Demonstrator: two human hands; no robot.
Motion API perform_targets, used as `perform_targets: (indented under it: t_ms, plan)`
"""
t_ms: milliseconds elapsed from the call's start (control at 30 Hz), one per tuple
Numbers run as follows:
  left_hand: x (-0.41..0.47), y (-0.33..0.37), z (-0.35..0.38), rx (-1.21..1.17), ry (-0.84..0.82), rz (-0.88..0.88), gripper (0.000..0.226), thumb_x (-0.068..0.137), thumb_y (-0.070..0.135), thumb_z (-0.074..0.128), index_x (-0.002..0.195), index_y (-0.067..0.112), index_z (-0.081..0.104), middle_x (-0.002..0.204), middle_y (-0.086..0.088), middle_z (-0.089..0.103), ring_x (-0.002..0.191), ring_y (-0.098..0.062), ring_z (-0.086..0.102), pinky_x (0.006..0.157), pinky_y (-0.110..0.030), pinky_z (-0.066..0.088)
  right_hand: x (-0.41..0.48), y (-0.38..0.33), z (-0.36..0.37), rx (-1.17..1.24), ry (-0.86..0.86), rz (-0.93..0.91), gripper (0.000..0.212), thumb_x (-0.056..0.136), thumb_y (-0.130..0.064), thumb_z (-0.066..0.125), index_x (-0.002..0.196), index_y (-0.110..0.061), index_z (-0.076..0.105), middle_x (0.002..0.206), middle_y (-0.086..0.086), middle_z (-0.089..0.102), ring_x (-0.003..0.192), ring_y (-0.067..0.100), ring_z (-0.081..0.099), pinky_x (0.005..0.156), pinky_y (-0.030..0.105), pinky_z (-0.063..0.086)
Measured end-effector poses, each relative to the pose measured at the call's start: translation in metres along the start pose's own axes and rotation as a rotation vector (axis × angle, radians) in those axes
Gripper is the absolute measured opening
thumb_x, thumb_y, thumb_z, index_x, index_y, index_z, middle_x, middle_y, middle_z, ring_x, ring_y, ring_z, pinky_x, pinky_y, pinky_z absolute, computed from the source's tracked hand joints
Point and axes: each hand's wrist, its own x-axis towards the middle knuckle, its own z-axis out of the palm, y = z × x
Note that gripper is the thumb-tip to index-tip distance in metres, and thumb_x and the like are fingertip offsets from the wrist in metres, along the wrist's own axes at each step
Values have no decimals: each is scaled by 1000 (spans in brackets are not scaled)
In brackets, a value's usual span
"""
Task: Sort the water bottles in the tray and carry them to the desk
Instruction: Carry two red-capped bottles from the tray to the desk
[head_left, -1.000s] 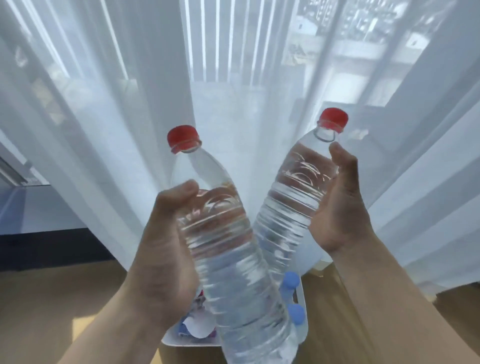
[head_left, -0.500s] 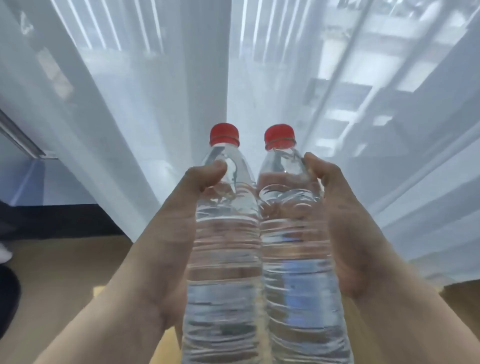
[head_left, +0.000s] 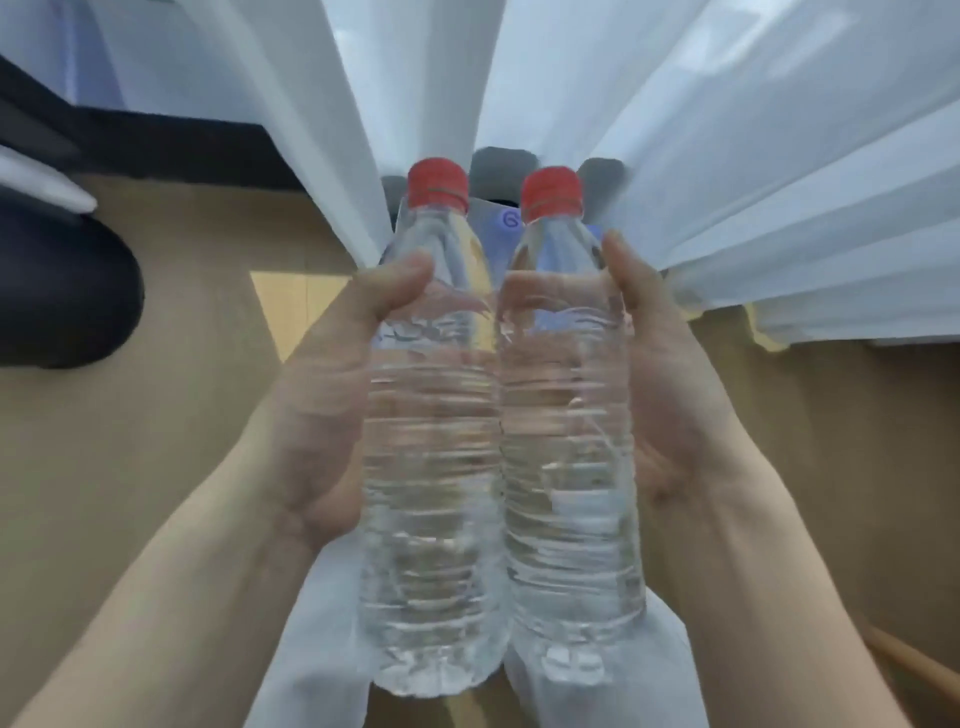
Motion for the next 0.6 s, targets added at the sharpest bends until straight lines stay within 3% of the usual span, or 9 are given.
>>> perform_targets:
  t_ms: [33,100,167,300,367,433,500,567,600]
  plan:
    - [-18,5,13,-45,17,-30,67,75,45,58,127,3,52,120,-18,60,107,-35,59,92,-49,51,-21,-2,10,10,13,-12,54,89,-51,44,108,-4,61,125,36,48,113,48,50,104,57,35]
    - [-54,23,37,-27,16,-39,74,76,43,57,135,1,45,127,-22,57,115,-38,55,96,-51,47,-46,-20,36,6,-25,25,52,91,-51,41,101,-5,64,109,31,55,97,40,57,93,47,47]
    - [-99,46,66,-25,19,0,68,79,43,54,133,2,47,119,-22,60,109,-37,58,95,-50,46,-82,-46,75,-4,-93,20,57,91,-51,41,111,-2,59,111,30,55,99,39,56,94,46,45]
    - [-197,106,132,3,-3,151,40,83,43,50,94,9,70,81,-10,71,74,-25,68,75,-38,56,-158,-110,162,-24,-185,-27,45,85,-51,48,97,-10,61,84,14,60,81,28,60,81,36,49]
    - [-248,129,164,17,22,239,36,83,40,49,87,11,70,74,-9,71,66,-23,68,67,-34,58,-192,-138,201,-19,-261,-40,45,76,-54,60,97,-14,59,89,12,57,93,29,54,87,39,43]
    - [-295,148,192,29,28,322,36,83,38,49,83,12,73,73,-8,69,63,-21,66,62,-31,57,-226,-161,238,-86,-389,-70,46,76,-56,59,93,-14,62,86,8,65,85,27,61,82,38,47]
    - [-340,160,212,42,32,409,35,76,41,54,83,13,75,72,-9,65,65,-23,60,59,-30,54,-257,-174,270,-165,-544,-30,45,80,-53,54,93,-13,68,93,12,70,90,29,66,86,43,48]
    - [-378,161,223,22,84,486,37,73,43,59,89,13,74,79,-12,64,72,-28,59,68,-35,55,-286,-181,301,-252,-619,26,51,79,-46,62,112,-8,64,119,27,60,113,42,57,102,57,38]
    - [-395,158,228,9,112,502,40,75,43,61,97,12,72,92,-16,64,85,-33,59,83,-44,52,-300,-183,314,-273,-651,38,56,76,-45,67,115,-6,60,125,30,54,117,46,51,107,58,31]
